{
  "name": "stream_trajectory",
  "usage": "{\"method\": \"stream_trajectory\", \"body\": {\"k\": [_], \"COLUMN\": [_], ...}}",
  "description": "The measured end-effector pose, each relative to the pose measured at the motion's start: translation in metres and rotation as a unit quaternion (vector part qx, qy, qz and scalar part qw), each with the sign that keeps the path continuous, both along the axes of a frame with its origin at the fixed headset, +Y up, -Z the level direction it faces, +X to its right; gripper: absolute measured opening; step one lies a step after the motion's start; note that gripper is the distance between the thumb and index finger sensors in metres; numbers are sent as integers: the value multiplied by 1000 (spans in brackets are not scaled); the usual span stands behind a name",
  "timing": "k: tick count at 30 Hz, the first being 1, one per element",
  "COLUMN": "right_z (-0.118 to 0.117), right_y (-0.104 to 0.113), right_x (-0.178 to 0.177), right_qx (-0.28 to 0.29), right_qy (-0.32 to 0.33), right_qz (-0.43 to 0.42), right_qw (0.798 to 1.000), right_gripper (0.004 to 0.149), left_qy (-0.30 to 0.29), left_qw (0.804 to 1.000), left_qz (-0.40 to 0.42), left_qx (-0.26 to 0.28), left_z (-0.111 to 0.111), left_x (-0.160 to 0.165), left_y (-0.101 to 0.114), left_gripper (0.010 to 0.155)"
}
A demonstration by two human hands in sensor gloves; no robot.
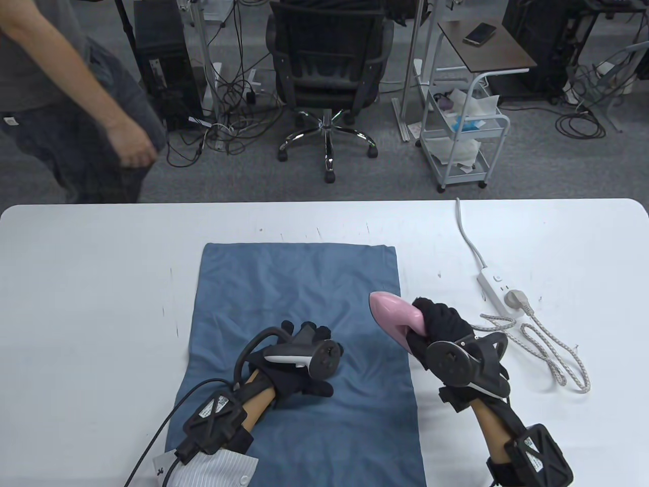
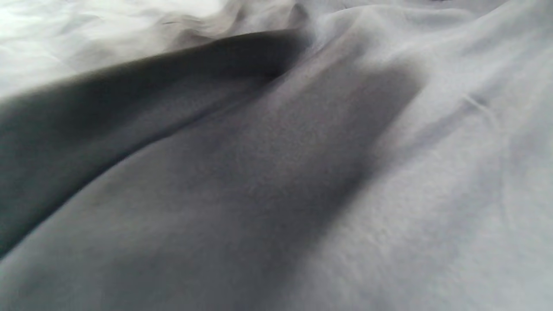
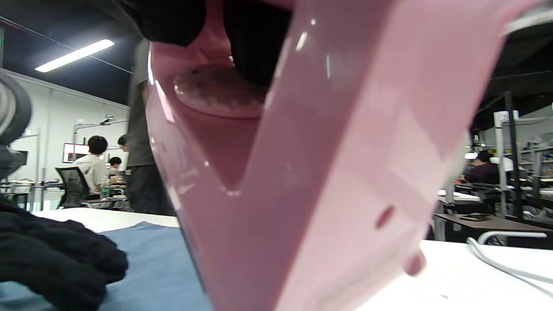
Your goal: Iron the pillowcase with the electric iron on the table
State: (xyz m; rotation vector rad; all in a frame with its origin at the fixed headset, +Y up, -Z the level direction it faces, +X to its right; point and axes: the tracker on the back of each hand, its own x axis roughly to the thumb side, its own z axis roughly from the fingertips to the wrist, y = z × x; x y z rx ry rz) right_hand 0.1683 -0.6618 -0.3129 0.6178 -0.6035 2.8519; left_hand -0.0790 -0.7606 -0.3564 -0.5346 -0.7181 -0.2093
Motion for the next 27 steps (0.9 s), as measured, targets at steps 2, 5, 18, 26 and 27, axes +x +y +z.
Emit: {"method": "stream_trajectory", "body": {"k": [2, 5, 18, 26, 27], "right_z": [3, 7, 38, 56, 58], "right_y": [1, 2, 1, -35, -40], "right_x": [-4, -10, -58, -99, -102], "right_qx": [6, 16, -3, -79, -84], "right_qy": [13, 35, 166, 264, 272], "right_qz": [2, 15, 134, 214, 220], "right_qw": [1000, 999, 977, 937, 933], "right_gripper": [62, 62, 63, 65, 65], "left_qy": [2, 12, 81, 87, 86], "left_qw": [1000, 999, 995, 995, 995], "left_qz": [5, 0, 3, 8, 8], "left_qx": [-11, -34, -57, -39, -40], "left_z": [-2, -8, -48, -61, -61], "left_x": [1, 4, 11, 16, 16], "left_y": [-3, -9, -18, -26, -26], "left_gripper": [87, 85, 66, 72, 72]}}
